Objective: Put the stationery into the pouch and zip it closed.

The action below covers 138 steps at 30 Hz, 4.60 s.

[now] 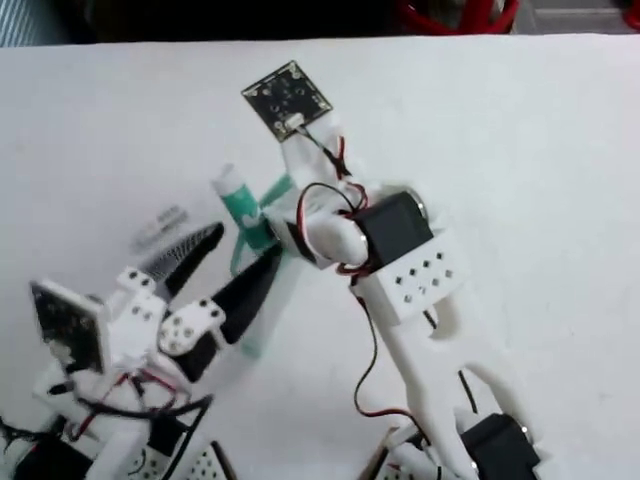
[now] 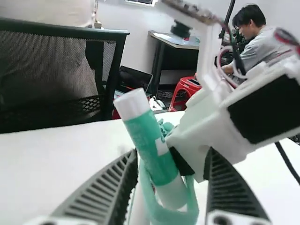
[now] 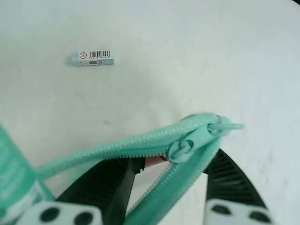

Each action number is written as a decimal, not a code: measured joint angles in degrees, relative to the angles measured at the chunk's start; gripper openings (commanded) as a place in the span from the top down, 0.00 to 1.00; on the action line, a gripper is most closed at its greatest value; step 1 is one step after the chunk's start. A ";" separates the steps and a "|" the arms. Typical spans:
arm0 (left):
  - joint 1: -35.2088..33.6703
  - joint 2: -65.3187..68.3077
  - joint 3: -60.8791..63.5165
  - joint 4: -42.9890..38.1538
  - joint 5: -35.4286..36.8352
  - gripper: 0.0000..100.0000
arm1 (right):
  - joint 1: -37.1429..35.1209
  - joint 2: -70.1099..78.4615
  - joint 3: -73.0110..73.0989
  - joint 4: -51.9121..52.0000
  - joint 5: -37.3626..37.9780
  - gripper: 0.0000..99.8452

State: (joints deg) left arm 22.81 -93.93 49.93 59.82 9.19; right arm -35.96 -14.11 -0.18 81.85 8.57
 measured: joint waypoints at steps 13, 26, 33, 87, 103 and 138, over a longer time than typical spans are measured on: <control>-0.88 0.00 -1.05 -0.44 -8.88 0.76 | -0.44 0.18 -4.92 1.76 0.00 0.81; -6.15 0.00 3.43 -5.10 -8.88 0.76 | -0.44 -1.05 -6.86 2.99 0.00 0.81; -6.51 0.00 4.92 -5.36 -8.88 0.79 | -0.44 -4.40 -6.86 2.99 0.00 0.81; -35.08 90.55 -37.27 9.67 -52.84 0.78 | -0.26 -10.11 -6.77 3.52 3.87 0.75; -39.30 145.32 -94.86 33.41 -64.09 0.79 | -0.26 -10.55 -6.77 4.31 3.87 0.75; -26.46 67.43 -62.24 34.99 -40.00 0.97 | -0.26 -10.64 -5.45 4.31 4.22 0.75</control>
State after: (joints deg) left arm -3.65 -26.51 -12.31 94.81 -30.81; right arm -36.22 -24.75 -5.63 86.15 12.79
